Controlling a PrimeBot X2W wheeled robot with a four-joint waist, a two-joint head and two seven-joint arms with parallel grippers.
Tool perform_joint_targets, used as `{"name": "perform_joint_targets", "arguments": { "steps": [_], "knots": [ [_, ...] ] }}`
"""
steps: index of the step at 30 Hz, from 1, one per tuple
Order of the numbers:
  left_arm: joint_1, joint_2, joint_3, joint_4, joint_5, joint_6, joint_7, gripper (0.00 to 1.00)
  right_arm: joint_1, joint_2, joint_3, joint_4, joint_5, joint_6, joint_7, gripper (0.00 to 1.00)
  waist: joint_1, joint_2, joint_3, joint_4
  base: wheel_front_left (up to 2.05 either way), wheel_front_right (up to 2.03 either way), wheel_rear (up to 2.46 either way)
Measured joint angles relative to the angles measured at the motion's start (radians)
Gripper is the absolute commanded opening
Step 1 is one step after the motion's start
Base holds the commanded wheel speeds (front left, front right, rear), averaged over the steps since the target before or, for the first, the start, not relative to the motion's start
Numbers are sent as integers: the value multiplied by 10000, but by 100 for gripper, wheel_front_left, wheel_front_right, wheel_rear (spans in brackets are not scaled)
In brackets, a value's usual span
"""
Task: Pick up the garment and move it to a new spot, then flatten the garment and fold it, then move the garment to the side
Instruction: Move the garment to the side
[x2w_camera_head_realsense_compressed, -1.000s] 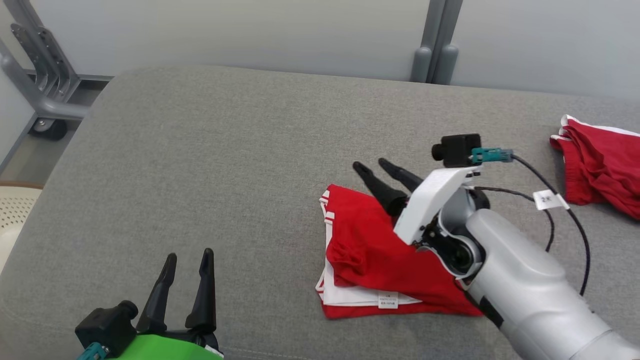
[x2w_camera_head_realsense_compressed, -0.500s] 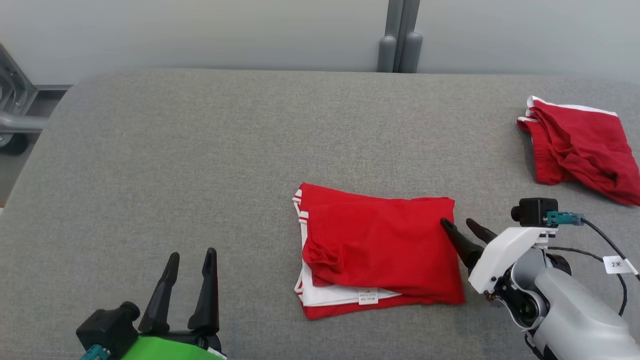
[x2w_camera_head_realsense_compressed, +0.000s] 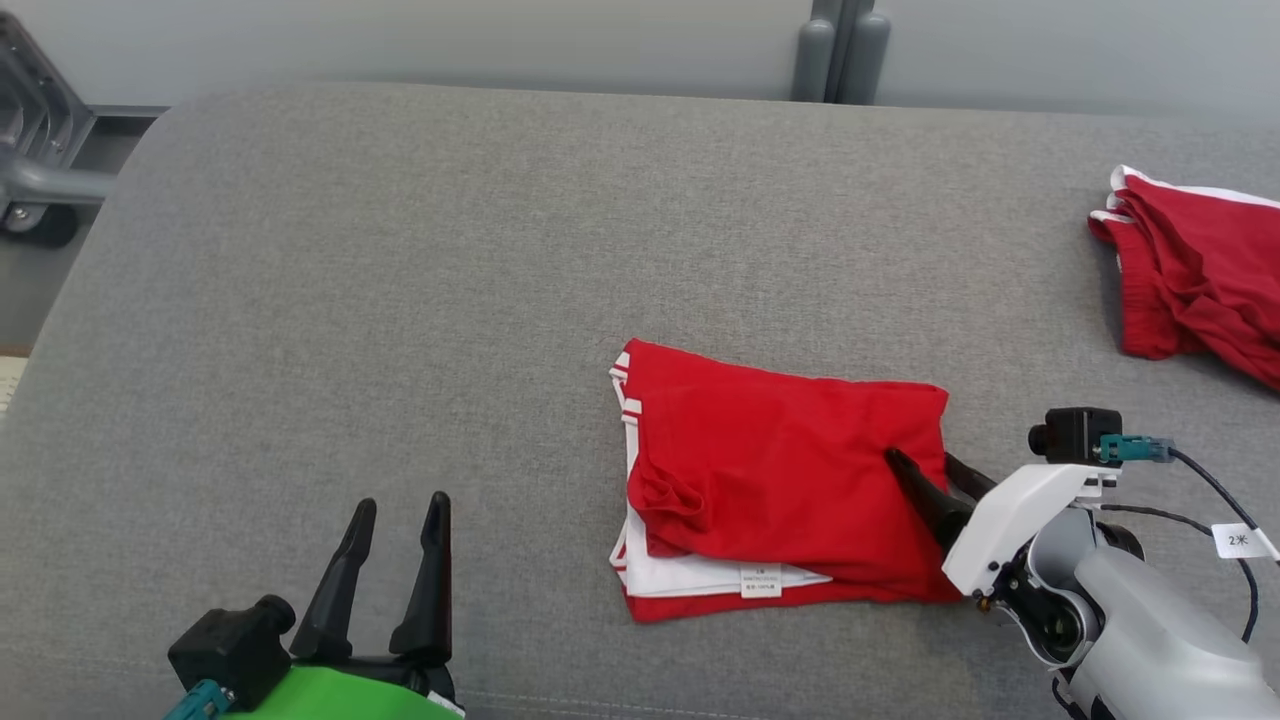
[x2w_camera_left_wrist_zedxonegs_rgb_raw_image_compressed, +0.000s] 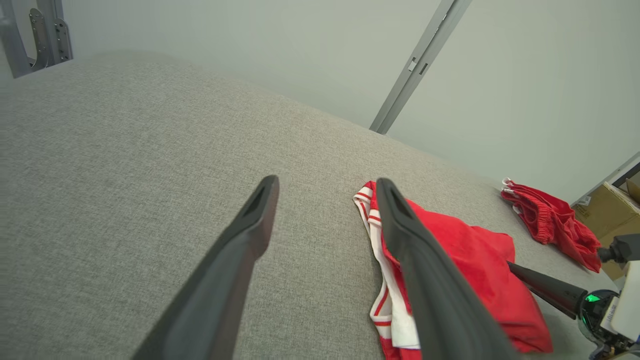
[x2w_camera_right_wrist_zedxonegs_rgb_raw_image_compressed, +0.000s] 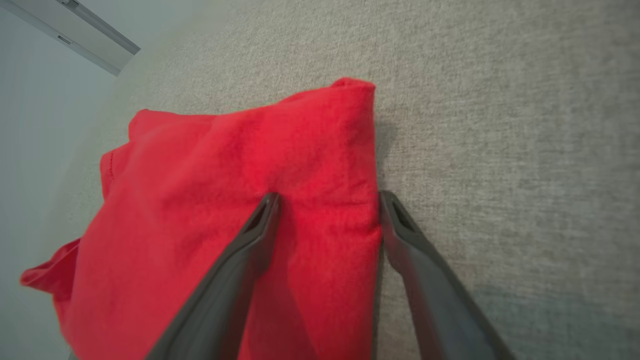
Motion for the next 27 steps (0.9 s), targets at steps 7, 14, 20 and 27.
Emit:
{"name": "perform_joint_targets", "arguments": {
  "steps": [7,14,20,27],
  "knots": [
    [-1,-2,96,104,0,2,-4,100,-5,161,-48,58,692,86,267,36,0,0,121,309,0,0,0],
    [0,-6,203,138,0,25,-19,100,-7,297,299,-128,901,86,420,0,0,0,107,253,0,0,0],
    [5,-8,320,159,0,27,-102,100,-260,136,516,-767,934,86,330,0,0,0,4,-50,0,0,0],
    [16,-8,299,190,0,56,-104,100,-1065,-1018,568,-984,784,88,527,0,0,0,-222,-426,0,0,0]
  ]
}}
